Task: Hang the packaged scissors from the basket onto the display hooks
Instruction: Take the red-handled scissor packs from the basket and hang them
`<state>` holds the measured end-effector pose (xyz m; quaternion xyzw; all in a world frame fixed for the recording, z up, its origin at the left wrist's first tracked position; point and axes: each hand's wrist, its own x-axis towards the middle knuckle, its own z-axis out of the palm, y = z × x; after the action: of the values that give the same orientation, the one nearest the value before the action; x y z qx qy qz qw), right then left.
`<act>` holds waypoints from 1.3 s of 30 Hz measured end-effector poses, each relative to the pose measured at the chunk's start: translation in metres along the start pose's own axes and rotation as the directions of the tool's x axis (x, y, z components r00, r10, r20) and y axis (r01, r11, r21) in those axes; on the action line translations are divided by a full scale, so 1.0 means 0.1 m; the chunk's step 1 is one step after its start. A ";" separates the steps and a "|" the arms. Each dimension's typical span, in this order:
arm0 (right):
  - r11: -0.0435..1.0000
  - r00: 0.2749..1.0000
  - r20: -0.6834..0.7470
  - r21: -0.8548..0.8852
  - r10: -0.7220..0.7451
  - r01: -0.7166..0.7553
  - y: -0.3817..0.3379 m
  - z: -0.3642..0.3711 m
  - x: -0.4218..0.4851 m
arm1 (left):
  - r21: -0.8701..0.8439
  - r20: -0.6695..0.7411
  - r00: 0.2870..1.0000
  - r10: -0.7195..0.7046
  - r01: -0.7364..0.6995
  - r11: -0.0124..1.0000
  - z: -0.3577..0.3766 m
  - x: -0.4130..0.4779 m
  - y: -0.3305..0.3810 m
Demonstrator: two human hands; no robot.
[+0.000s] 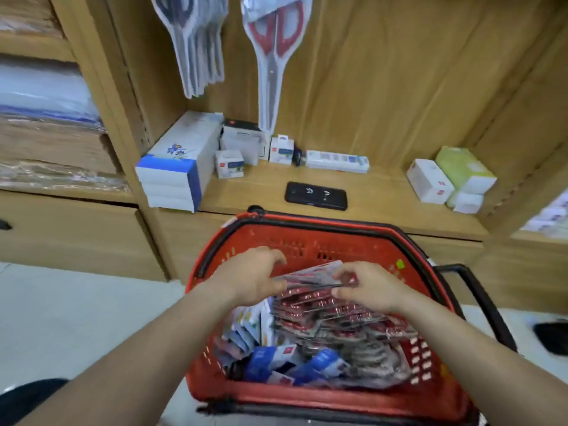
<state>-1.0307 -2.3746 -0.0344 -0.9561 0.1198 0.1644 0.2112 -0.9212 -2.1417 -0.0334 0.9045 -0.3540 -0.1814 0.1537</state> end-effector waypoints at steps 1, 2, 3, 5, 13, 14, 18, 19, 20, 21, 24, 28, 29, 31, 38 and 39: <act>0.999 0.999 0.000 0.027 0.034 -0.034 0.16 0.10 -0.03 | 0.020 0.048 0.999 0.001 -0.002 1.000 0.12 0.03 0.05; 0.998 0.999 -0.003 0.039 0.053 -0.053 0.30 0.17 -0.03 | 0.032 0.081 0.997 -0.003 0.001 0.999 0.21 0.06 0.09; 0.998 0.998 -0.008 0.033 0.058 -0.057 0.41 0.23 -0.03 | 0.044 0.102 0.995 -0.013 0.009 0.999 0.30 0.09 0.11; 0.998 0.998 -0.035 0.034 0.052 -0.051 0.55 0.28 0.01 | 0.069 0.122 0.992 -0.035 0.027 0.997 0.44 0.17 0.12; 0.952 0.984 -0.020 0.256 0.176 -0.165 1.05 0.45 0.10 | 0.022 0.072 0.994 -0.085 0.084 0.996 0.84 0.60 0.16; 0.943 0.982 -0.020 0.283 0.190 -0.177 1.06 0.46 0.12 | 0.009 0.054 0.994 -0.093 0.093 0.996 0.86 0.67 0.16; 0.919 0.972 -0.035 0.337 0.231 -0.206 1.08 0.51 0.25 | -0.048 -0.018 0.989 -0.147 0.146 0.988 0.91 0.93 0.12; 0.915 0.970 -0.038 0.345 0.238 -0.211 1.08 0.52 0.30 | -0.056 -0.025 0.986 -0.167 0.165 0.985 0.92 0.98 0.12; 0.908 0.969 -0.039 0.359 0.245 -0.215 1.08 0.53 0.34 | -0.042 -0.030 0.983 -0.178 0.177 0.983 0.93 1.02 0.13; 0.901 0.967 -0.037 0.376 0.250 -0.218 1.08 0.54 0.39 | -0.011 -0.035 0.983 -0.182 0.182 0.983 0.93 1.07 0.13; 0.878 0.964 -0.022 0.420 0.264 -0.230 1.07 0.56 0.52 | -0.002 0.060 0.979 -0.197 0.198 0.980 0.96 1.18 0.08; 0.856 0.964 -0.001 0.461 0.265 -0.235 0.99 0.57 0.67 | -0.224 0.292 0.948 -0.124 0.193 0.955 1.10 1.20 0.03; 0.849 0.962 0.006 0.469 0.274 -0.245 0.96 0.55 0.70 | -0.187 0.302 0.948 -0.105 0.166 0.968 1.16 1.17 0.04; 0.834 0.958 0.030 0.485 0.285 -0.263 0.89 0.53 0.76 | -0.082 0.302 0.950 -0.081 0.111 0.990 1.26 1.08 0.08; 0.809 0.943 0.145 0.485 0.301 -0.333 0.87 0.58 0.94 | -0.084 0.354 0.935 -0.025 0.058 0.995 1.27 0.71 0.13; 0.797 0.936 0.156 0.492 0.316 -0.351 0.88 0.59 0.97 | -0.103 0.355 0.935 -0.018 0.058 0.993 1.26 0.68 0.12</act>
<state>-0.9839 -2.4419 -0.1526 -0.8231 0.3183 0.1928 0.4291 -0.9370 -2.2162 -0.1555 0.8538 -0.3477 -0.3635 0.1345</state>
